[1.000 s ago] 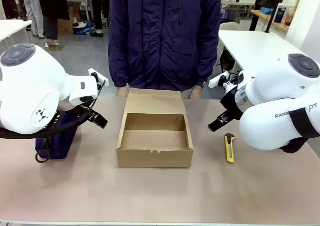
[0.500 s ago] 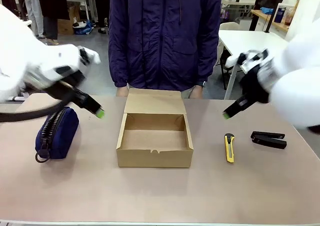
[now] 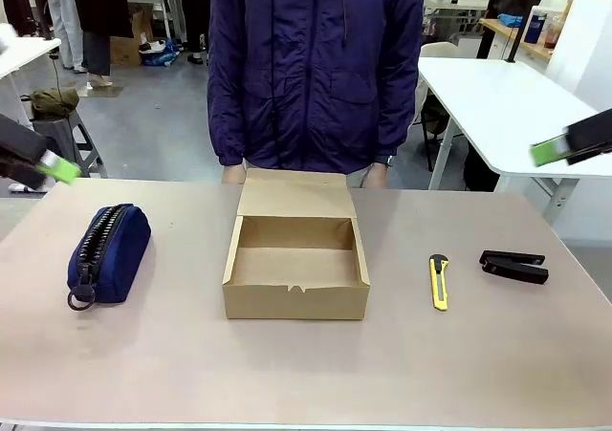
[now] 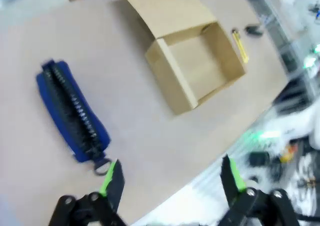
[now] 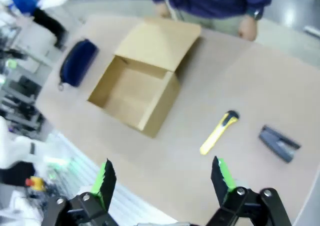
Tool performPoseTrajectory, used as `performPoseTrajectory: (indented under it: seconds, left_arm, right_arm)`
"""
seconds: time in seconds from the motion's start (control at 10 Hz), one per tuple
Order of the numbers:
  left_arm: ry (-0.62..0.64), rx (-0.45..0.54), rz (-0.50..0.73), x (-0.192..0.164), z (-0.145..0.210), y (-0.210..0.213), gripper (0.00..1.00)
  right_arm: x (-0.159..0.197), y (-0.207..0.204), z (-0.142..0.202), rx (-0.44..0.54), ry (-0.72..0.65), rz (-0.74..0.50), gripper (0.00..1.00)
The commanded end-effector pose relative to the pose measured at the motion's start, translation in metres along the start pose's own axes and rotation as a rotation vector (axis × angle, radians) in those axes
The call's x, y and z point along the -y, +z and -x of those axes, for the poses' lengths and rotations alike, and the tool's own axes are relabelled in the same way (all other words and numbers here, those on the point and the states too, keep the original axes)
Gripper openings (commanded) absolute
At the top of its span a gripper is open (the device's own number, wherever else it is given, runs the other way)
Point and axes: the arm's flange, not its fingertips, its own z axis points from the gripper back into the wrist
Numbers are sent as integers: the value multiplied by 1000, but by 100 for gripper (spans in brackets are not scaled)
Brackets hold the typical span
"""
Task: Pack the item into the box.
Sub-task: Pick up the item indicated by the person and place it inside the Mailer Box.
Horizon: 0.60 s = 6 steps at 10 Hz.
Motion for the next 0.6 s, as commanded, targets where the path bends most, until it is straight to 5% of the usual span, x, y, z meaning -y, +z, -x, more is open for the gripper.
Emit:
performPoseTrajectory:
  seconds: [0.0, 0.2, 0.5]
  left_arm:
    - [210, 267, 274, -56, 11, 24, 100]
    - [311, 410, 455, -96, 35, 34, 100]
    - [422, 442, 531, -122, 53, 15, 100]
  right_arm:
    - [66, 0, 70, 72, -262, -174, 100]
    - [121, 15, 85, 164, -424, -352, 100]
    - [195, 13, 116, 239, -625, -467, 100]
